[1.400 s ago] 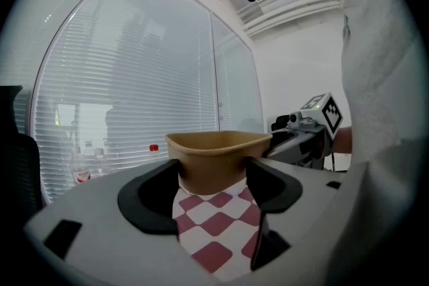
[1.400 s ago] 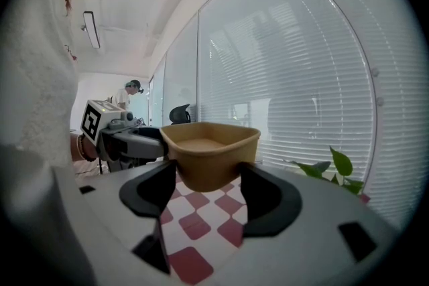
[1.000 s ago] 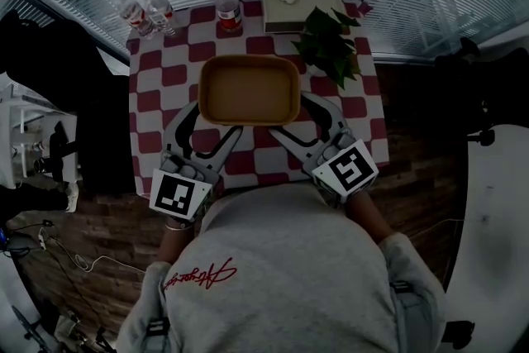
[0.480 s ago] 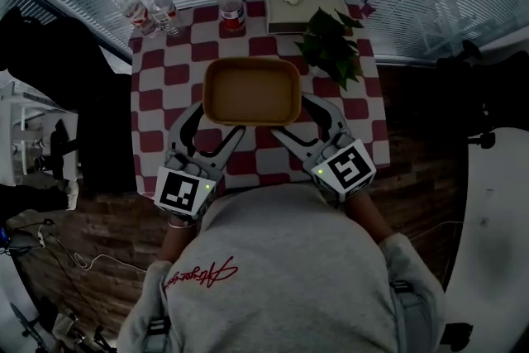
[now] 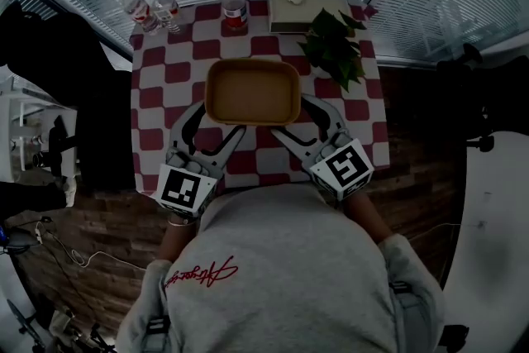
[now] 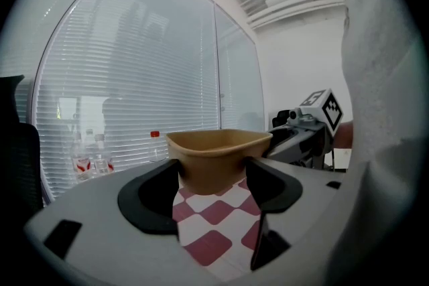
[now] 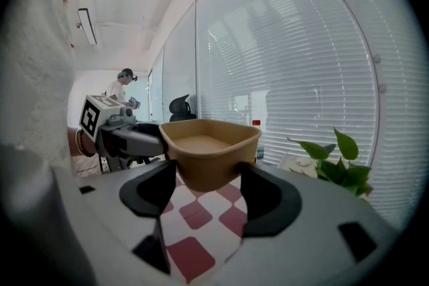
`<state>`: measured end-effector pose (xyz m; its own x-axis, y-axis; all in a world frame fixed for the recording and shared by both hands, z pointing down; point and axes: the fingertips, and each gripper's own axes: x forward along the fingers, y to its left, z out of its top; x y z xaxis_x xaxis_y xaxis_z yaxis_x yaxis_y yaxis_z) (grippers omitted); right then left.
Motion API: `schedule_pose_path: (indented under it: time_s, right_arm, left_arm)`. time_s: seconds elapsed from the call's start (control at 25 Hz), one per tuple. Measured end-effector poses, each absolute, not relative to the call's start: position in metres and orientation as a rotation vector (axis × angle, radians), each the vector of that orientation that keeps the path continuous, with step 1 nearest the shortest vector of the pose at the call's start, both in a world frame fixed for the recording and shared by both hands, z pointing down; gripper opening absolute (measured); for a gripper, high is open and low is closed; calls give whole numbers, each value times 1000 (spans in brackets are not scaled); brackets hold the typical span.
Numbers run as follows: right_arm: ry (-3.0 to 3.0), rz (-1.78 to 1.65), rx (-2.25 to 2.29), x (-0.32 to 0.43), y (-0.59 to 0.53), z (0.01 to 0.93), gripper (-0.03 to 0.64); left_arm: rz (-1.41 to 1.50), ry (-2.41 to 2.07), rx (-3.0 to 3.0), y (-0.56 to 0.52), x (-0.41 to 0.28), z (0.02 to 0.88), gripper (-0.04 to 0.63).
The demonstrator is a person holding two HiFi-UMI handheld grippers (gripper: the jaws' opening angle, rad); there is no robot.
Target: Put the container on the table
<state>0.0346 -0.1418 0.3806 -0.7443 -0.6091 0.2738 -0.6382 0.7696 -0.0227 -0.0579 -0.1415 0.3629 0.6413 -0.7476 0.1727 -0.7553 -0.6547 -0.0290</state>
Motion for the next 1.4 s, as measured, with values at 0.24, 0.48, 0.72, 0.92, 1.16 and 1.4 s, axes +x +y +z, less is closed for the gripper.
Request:
schedule_pose_path:
  time_s: [0.24, 0.48, 0.72, 0.92, 1.16, 1.4]
  right_arm:
    - [-2702, 176, 973, 35, -145, 387, 305]
    - [-2686, 178, 967, 34, -145, 394, 305]
    - [-2672, 195, 964, 34, -146, 401, 305]
    - [-2660, 212, 952, 35, -146, 409, 305]
    - [-2652, 219, 942, 33, -146, 412, 305]
    - [-2639, 218, 924, 31, -146, 419, 305]
  left_arm:
    - [286, -1283, 2808, -144, -58, 372, 319]
    - [308, -1275, 2800, -145, -58, 379, 319]
    - [323, -1270, 2793, -147, -58, 387, 319]
    - [336, -1262, 2775, -147, -58, 397, 319]
    - [351, -1264, 2765, -147, -60, 400, 319]
    - [372, -1267, 2749, -146, -62, 409, 319]
